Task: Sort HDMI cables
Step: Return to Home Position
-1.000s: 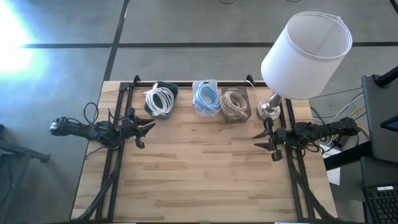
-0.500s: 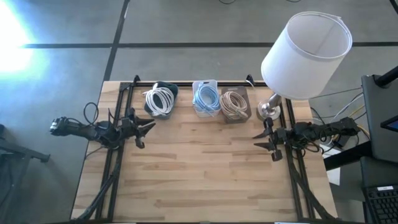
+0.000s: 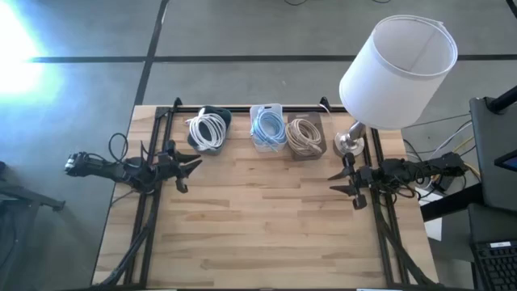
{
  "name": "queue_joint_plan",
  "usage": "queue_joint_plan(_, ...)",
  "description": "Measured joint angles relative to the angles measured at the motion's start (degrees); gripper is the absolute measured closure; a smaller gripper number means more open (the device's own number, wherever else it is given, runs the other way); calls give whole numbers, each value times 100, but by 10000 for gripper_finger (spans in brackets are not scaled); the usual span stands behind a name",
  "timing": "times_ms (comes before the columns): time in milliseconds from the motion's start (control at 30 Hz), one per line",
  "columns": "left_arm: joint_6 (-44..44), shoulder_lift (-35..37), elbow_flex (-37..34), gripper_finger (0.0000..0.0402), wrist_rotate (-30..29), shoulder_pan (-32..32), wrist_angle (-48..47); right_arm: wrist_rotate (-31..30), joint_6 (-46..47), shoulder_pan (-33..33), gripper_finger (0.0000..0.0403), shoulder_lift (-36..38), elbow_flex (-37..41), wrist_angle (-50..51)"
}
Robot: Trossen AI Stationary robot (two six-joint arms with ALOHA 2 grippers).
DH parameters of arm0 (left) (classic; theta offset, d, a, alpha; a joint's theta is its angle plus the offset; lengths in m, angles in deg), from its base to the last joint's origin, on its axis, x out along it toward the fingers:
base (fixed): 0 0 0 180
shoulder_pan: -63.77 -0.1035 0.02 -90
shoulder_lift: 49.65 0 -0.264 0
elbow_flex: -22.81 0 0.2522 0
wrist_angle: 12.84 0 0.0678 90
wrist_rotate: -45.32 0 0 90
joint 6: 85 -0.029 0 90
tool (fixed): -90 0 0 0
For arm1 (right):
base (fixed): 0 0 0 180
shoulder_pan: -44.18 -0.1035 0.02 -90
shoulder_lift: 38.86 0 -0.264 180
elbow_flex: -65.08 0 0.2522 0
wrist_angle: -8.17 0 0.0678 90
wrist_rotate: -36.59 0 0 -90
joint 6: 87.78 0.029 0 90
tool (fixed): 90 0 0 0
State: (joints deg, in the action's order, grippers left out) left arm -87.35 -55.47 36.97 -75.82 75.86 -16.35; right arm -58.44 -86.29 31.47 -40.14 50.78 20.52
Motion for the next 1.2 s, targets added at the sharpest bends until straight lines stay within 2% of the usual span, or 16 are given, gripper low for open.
queue_joint_plan(267, 0, 0, 0, 314, 0, 0, 1, 0, -1, 0, 271, 0, 0, 0)
queue_joint_plan(867, 0, 0, 0, 314, -1, 0, 1, 2, -2, 0, 294, 0, -2, 2)
queue_joint_plan(1200, 0, 0, 0, 314, 1, 0, 1, 0, -2, 0, 282, 0, -2, 0)
